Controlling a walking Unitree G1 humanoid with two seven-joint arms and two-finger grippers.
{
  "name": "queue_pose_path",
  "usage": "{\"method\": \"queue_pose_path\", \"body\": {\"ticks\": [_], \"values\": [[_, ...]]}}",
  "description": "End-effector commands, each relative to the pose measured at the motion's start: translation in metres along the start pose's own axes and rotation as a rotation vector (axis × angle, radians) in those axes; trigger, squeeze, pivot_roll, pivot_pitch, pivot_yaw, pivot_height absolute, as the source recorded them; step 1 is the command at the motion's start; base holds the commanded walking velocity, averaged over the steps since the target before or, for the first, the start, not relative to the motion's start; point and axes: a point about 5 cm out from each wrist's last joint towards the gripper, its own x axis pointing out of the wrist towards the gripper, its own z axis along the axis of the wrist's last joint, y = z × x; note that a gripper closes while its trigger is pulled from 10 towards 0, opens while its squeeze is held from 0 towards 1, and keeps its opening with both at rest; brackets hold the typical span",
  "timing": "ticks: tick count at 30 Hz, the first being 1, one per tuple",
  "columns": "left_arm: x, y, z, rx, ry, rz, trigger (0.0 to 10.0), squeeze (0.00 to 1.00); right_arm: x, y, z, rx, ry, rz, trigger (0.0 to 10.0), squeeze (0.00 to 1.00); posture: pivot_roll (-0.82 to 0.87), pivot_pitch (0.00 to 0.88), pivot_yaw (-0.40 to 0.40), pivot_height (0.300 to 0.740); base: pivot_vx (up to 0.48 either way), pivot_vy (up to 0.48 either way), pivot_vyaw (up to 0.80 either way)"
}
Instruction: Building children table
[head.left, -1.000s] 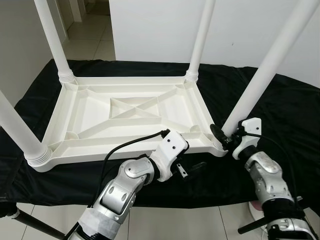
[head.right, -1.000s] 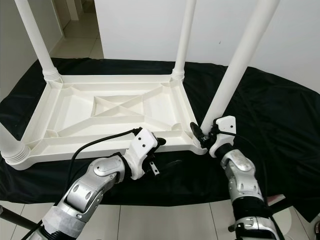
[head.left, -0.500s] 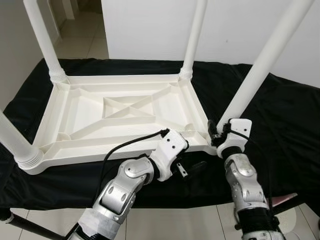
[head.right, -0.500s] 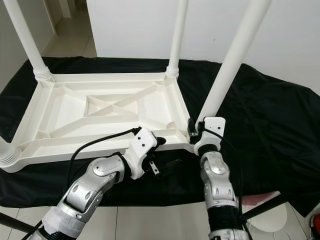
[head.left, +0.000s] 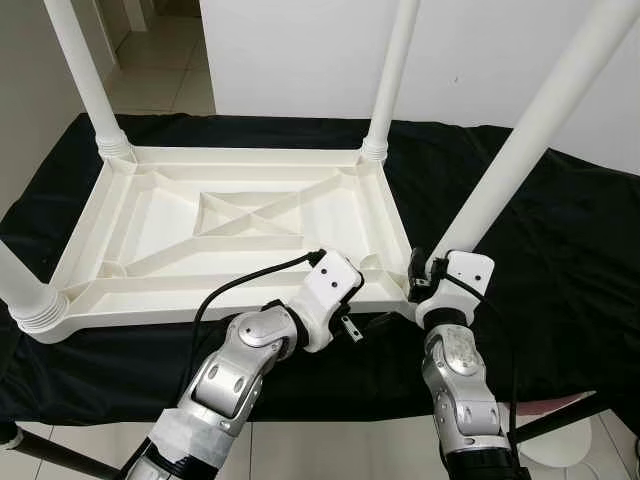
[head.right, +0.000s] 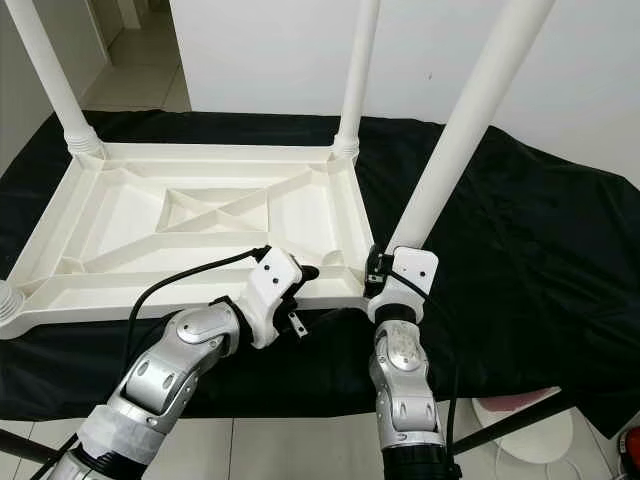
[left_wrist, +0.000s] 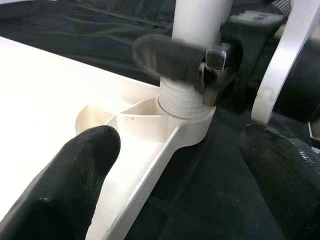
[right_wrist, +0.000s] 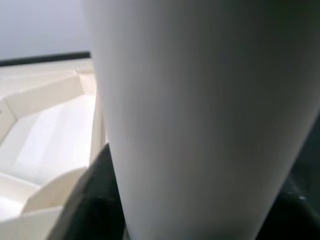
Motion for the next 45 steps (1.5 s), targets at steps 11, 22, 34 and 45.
{"method": "queue_pose_path", "body": {"ticks": [11,22,34,45], "values": [[0.002,-0.002,-0.004,0.002,0.008,0.025,10.0,0.0,-0.008,-0.002,-0.014,0.048,0.023,0.291,10.0,1.0,0.03,0.041,-0.033,0.74,0.0,0.0,0.0],[0.0,-0.003,-0.006,0.006,0.014,0.02,10.0,0.0,0.005,-0.033,-0.009,-0.08,0.028,0.409,10.0,0.0,0.05,0.024,-0.032,0.74,0.0,0.0,0.0],[-0.001,-0.006,-0.006,0.011,0.016,0.008,10.0,0.0,0.017,-0.041,-0.009,-0.135,0.055,0.616,10.0,0.0,0.06,0.011,-0.028,0.74,0.0,0.0,0.0],[0.0,-0.006,-0.005,0.012,0.015,0.007,10.0,0.0,0.03,-0.047,-0.01,-0.222,0.068,0.705,4.1,0.0,0.06,0.009,-0.027,0.74,0.0,0.0,0.0]]}}
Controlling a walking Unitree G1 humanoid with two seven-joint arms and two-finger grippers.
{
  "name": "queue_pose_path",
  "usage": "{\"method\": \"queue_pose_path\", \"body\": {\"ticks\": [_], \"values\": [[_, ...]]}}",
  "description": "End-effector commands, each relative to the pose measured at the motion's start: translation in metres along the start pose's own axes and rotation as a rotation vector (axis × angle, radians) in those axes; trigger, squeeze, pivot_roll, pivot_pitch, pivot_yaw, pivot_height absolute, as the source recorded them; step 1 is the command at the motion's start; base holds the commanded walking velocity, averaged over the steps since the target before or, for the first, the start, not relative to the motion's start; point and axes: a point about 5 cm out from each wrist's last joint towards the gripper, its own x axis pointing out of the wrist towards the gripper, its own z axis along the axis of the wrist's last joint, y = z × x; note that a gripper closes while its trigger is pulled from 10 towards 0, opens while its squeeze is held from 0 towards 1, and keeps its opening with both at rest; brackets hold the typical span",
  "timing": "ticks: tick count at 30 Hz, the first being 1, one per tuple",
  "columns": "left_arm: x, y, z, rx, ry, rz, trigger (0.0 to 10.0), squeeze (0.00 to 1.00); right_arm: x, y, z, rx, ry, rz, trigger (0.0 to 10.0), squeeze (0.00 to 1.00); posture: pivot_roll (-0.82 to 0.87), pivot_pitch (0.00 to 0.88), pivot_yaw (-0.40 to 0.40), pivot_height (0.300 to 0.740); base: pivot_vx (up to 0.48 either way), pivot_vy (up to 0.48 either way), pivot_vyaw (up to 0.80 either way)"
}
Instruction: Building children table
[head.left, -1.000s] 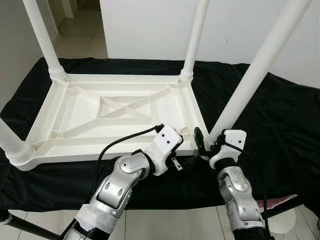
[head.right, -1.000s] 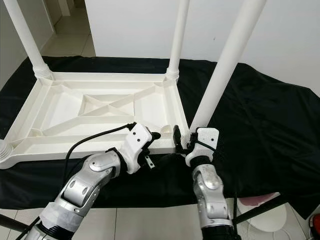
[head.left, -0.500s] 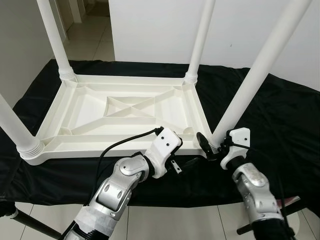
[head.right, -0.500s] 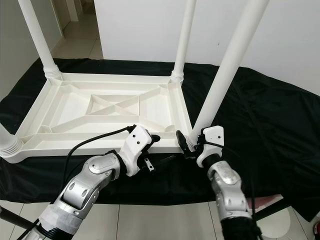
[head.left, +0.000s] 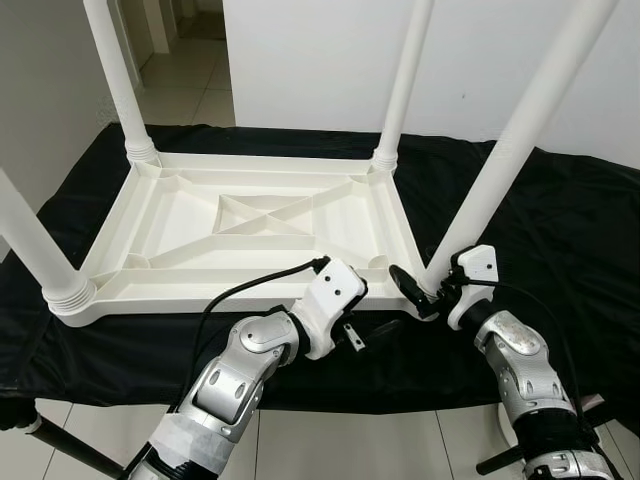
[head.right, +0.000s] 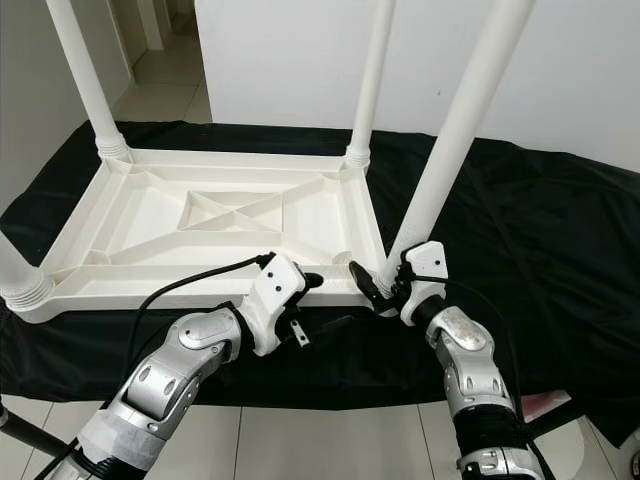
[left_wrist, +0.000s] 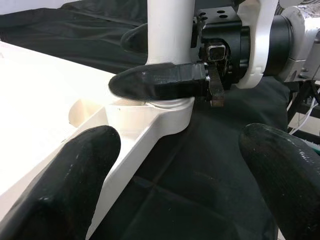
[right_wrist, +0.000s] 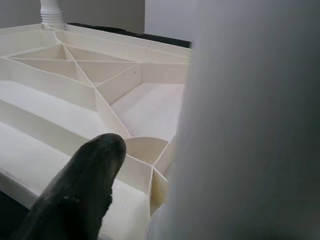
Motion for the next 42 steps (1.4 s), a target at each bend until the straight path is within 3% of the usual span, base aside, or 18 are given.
{"method": "queue_pose_path", "body": {"ticks": [1,2,11,12,13,14,23,27,35,40,42], "values": [[0.001,-0.001,-0.001,0.015,0.006,0.021,10.0,0.0,0.002,0.005,-0.004,-0.023,0.025,0.051,4.1,0.0,0.06,0.009,-0.027,0.74,0.0,0.0,0.0],[0.001,0.0,0.0,0.015,0.005,0.022,10.0,0.0,0.002,0.003,-0.004,-0.03,0.03,0.057,0.0,0.0,0.06,0.011,-0.025,0.74,0.0,0.0,0.0],[0.002,0.0,0.001,0.012,0.002,0.02,10.0,0.0,-0.002,0.003,-0.014,-0.004,0.071,0.067,0.0,0.0,0.05,0.018,-0.022,0.74,0.0,0.0,0.0],[0.002,0.0,0.001,0.011,0.002,0.019,10.0,0.0,-0.003,0.004,-0.014,0.003,0.071,0.058,3.5,0.0,0.05,0.02,-0.022,0.74,0.0,0.0,0.0],[0.002,0.0,0.001,0.011,0.002,0.019,10.0,0.0,-0.003,0.004,-0.014,0.003,0.071,0.058,3.5,0.0,0.05,0.02,-0.022,0.74,0.0,0.0,0.0],[0.002,0.0,0.001,0.012,0.001,0.018,10.0,0.0,-0.003,0.005,-0.014,0.018,0.069,0.045,10.0,0.0,0.05,0.021,-0.021,0.74,0.0,0.0,0.0],[0.003,-0.001,0.002,0.011,0.0,0.008,10.0,0.0,0.003,0.018,-0.017,0.086,0.095,-0.14,10.0,0.0,0.03,0.032,-0.011,0.74,0.0,0.0,0.0],[0.004,-0.001,0.002,0.01,-0.001,0.004,10.0,0.0,0.005,0.025,-0.016,0.123,0.085,-0.169,10.0,0.0,0.03,0.034,-0.01,0.74,0.0,0.0,0.0],[0.005,-0.001,0.003,0.009,-0.003,-0.004,10.0,0.0,0.004,0.023,-0.018,0.161,0.103,-0.248,10.0,0.0,0.03,0.04,-0.005,0.74,0.0,0.0,0.0],[0.005,-0.001,0.003,0.009,-0.002,-0.001,10.0,0.0,0.005,0.022,-0.017,0.227,0.119,-0.399,10.0,0.0,0.03,0.048,-0.015,0.74,0.0,0.0,0.0],[0.005,-0.001,0.003,0.009,-0.002,-0.001,10.0,0.0,0.005,0.022,-0.017,0.227,0.119,-0.399,10.0,0.0,0.03,0.048,-0.015,0.74,0.0,0.0,0.0]]}}
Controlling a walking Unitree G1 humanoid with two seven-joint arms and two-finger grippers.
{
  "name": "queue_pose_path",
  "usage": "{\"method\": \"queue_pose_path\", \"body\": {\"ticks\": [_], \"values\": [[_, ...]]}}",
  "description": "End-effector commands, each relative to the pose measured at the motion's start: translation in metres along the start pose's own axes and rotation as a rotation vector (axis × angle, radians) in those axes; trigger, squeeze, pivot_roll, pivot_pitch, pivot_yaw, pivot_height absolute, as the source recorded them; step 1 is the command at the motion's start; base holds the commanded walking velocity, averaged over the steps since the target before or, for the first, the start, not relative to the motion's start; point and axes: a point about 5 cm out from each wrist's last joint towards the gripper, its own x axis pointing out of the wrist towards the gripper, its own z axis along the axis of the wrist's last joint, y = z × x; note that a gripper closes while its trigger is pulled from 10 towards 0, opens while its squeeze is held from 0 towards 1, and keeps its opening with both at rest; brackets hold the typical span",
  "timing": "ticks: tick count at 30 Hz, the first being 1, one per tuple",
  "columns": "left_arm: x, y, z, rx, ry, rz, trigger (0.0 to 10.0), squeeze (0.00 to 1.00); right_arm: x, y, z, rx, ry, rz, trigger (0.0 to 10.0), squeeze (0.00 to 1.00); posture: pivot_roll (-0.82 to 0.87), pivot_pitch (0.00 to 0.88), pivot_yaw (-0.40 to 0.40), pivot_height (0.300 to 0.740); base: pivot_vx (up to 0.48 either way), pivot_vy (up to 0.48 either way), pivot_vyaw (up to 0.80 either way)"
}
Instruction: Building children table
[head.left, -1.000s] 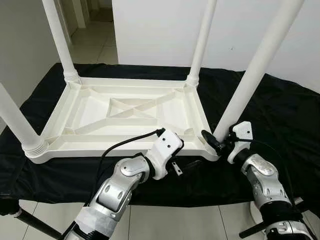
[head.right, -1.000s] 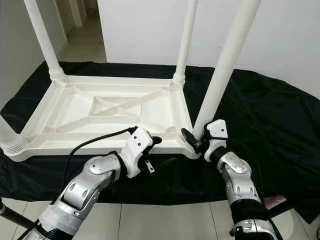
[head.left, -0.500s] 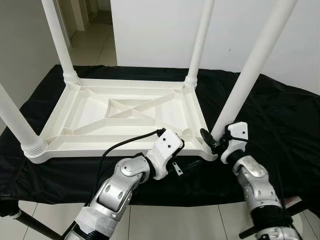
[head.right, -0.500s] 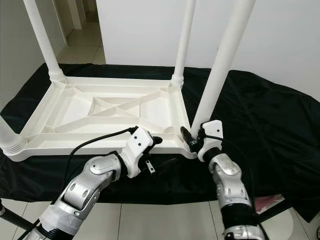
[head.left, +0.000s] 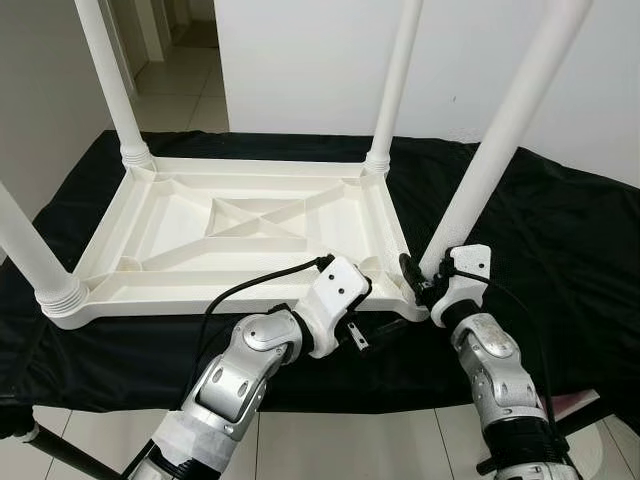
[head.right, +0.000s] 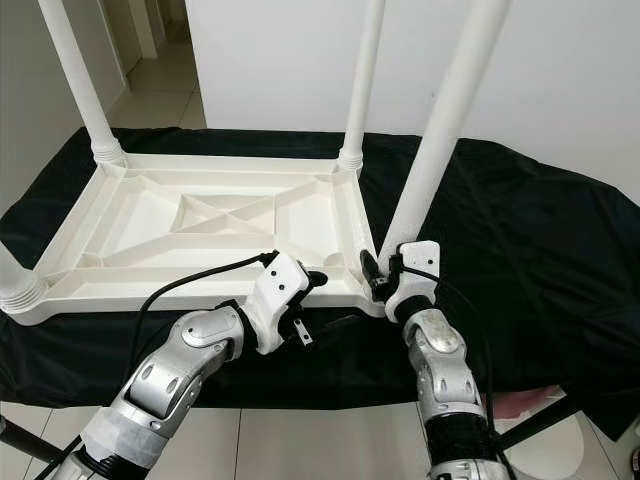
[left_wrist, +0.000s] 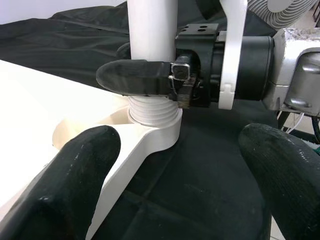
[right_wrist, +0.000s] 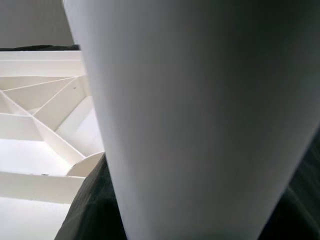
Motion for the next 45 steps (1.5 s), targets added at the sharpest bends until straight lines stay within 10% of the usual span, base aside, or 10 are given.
{"method": "queue_pose_path", "body": {"ticks": [1,16,17,18,33,34,45], "values": [[0.002,0.0,-0.001,0.003,0.009,0.011,10.0,0.0,-0.006,0.001,-0.016,0.062,0.075,-0.12,10.0,0.0,0.03,0.048,-0.015,0.74,0.0,0.0,0.0],[0.004,0.002,0.0,-0.001,0.001,0.023,10.0,0.0,-0.02,0.04,-0.011,0.135,0.018,-0.297,10.0,0.0,0.02,0.053,-0.025,0.74,0.0,0.0,0.0],[0.005,0.001,0.0,-0.001,0.002,0.02,10.0,0.0,-0.02,0.037,-0.009,0.138,0.01,-0.308,10.0,0.86,0.02,0.053,-0.025,0.74,0.0,0.0,0.0],[0.005,0.001,0.0,0.0,0.002,0.017,10.0,0.0,-0.019,0.034,-0.007,0.144,0.003,-0.31,10.0,1.0,0.02,0.055,-0.022,0.74,0.0,0.0,0.0],[0.007,0.004,0.001,0.001,-0.002,0.024,10.0,0.0,-0.016,0.011,0.004,0.053,-0.041,-0.077,10.0,1.0,0.01,0.059,-0.023,0.74,0.0,0.0,0.0],[0.007,0.004,0.001,0.0,-0.004,0.026,10.0,0.0,-0.016,0.007,0.004,0.025,-0.04,-0.043,10.0,0.08,0.01,0.059,-0.023,0.74,0.0,0.0,0.0],[0.006,0.005,0.001,0.001,-0.005,0.034,10.0,0.0,-0.011,-0.006,0.007,-0.096,-0.031,0.262,10.0,0.0,0.02,0.064,-0.028,0.74,0.0,0.0,0.0]]}}
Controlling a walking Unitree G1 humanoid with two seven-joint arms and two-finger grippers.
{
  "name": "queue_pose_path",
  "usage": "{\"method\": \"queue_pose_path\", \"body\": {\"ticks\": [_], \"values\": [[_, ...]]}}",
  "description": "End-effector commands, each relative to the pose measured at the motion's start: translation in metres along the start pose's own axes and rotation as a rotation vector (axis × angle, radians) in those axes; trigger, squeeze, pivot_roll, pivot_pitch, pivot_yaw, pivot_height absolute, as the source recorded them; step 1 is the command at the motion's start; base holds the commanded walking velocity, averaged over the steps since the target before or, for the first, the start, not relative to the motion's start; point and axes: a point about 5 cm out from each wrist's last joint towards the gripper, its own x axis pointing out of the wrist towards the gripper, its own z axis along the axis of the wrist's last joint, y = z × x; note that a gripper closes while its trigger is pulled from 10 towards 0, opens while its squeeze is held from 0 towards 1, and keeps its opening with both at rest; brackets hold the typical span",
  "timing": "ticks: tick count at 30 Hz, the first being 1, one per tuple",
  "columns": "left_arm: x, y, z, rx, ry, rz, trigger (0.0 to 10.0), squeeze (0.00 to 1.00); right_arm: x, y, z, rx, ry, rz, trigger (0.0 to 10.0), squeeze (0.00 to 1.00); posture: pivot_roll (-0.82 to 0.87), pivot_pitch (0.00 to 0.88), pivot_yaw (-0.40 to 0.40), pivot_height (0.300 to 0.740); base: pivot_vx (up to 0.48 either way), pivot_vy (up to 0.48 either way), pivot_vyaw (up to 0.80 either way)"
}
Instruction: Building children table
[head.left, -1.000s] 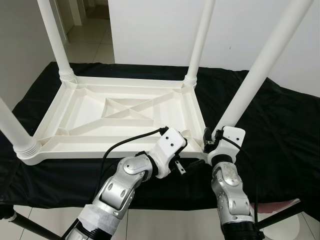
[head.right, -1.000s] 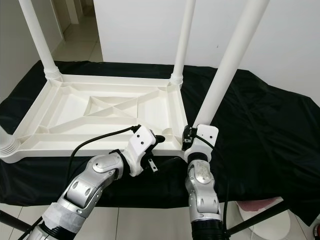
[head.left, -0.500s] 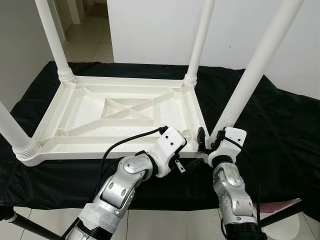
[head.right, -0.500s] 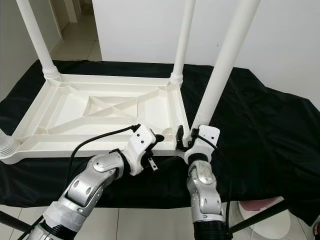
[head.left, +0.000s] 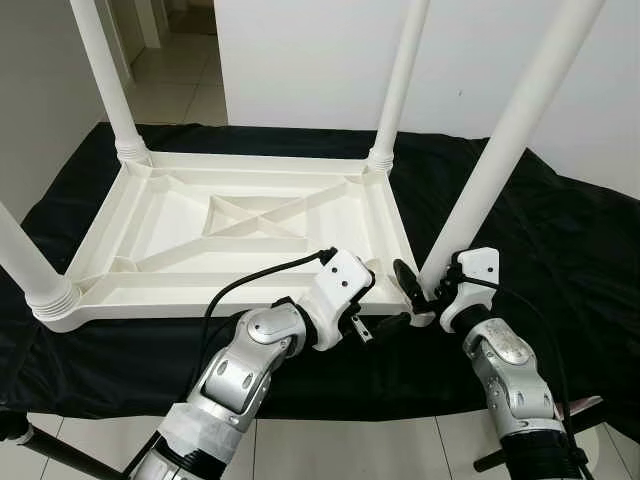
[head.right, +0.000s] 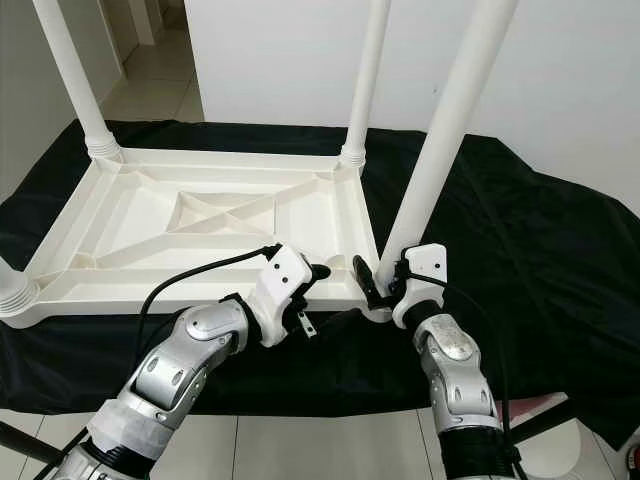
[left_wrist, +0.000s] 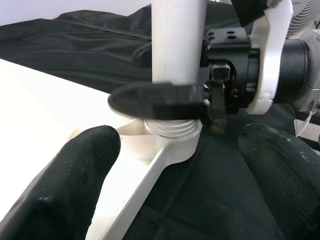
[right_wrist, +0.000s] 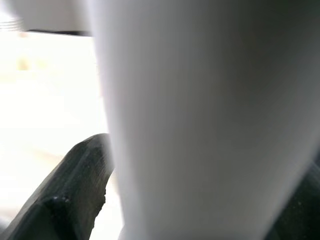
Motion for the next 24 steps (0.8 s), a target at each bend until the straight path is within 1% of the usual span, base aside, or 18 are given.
{"method": "queue_pose_path", "body": {"ticks": [1,3,4,6,7,10,14,20,23,24], "values": [[0.001,0.002,-0.003,-0.003,0.013,0.032,10.0,0.0,0.001,0.001,-0.002,0.005,0.009,0.051,10.0,0.0,0.02,0.064,-0.028,0.74,0.0,0.0,0.0],[0.001,0.002,-0.003,-0.002,0.013,0.032,10.0,0.0,0.002,0.001,-0.002,0.006,0.009,0.057,10.0,0.0,0.02,0.064,-0.028,0.74,0.0,0.0,0.0],[0.001,0.002,-0.003,-0.002,0.011,0.034,10.0,0.0,0.003,0.0,-0.006,-0.023,0.035,0.12,7.9,0.0,0.02,0.063,-0.031,0.74,0.0,0.0,0.0],[0.001,0.002,-0.003,-0.001,0.011,0.035,10.0,0.0,0.004,-0.001,-0.007,-0.034,0.046,0.141,7.9,0.0,0.02,0.063,-0.031,0.74,0.0,0.0,0.0],[0.001,0.002,-0.003,-0.001,0.01,0.036,10.0,0.0,0.004,-0.002,-0.009,-0.039,0.057,0.157,0.0,0.0,0.02,0.062,-0.031,0.74,0.0,0.0,0.0],[0.001,0.003,-0.003,-0.001,0.009,0.039,10.0,0.0,0.004,-0.003,-0.012,-0.035,0.068,0.171,0.0,0.0,0.02,0.062,-0.033,0.74,0.0,0.0,0.0],[0.0,0.003,-0.003,-0.001,0.01,0.043,10.0,0.0,0.0,-0.005,-0.023,-0.012,0.113,0.19,0.0,0.0,0.02,0.065,-0.035,0.74,0.0,0.0,0.0],[0.0,0.003,-0.003,-0.002,0.009,0.043,10.0,0.0,-0.003,-0.005,-0.027,0.015,0.116,0.19,0.0,0.0,0.02,0.067,-0.034,0.74,0.0,0.0,0.0],[0.0,0.002,-0.003,-0.002,0.01,0.041,10.0,0.0,-0.004,-0.005,-0.029,0.037,0.121,0.171,0.0,0.0,0.02,0.068,-0.033,0.74,0.0,0.0,0.0],[0.0,0.002,-0.003,-0.002,0.01,0.04,10.0,0.0,-0.004,-0.005,-0.031,0.051,0.122,0.151,10.0,0.0,0.02,0.068,-0.033,0.74,0.0,0.0,0.0]]}}
